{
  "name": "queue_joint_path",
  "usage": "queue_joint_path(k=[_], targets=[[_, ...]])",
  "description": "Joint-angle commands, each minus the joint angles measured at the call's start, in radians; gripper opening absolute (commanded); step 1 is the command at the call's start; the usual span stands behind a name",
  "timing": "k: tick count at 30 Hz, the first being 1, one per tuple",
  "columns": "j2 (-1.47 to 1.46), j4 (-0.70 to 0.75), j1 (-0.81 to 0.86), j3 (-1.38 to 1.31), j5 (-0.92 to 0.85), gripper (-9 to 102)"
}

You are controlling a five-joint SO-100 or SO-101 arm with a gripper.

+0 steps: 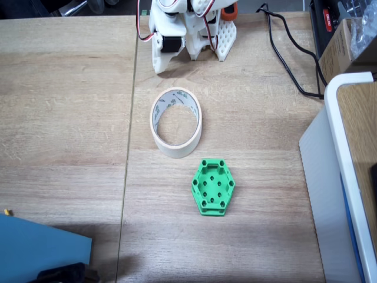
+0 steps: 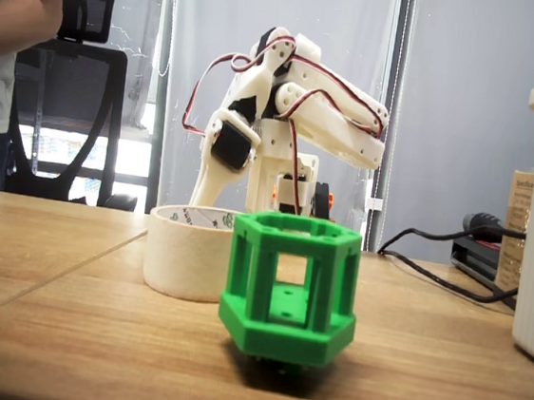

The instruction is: Grasp a component and put it in the bin.

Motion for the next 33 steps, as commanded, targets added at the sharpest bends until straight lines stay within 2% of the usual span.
queue_joint_path(k=[1,19,33], targets=[[0.006,0.011,-0.008,0.008,0.005,0],[0.006,0.011,-0.008,-0.006,-0.005,0],[0.003,0.011,-0.011,-0.535,-0.003,0]])
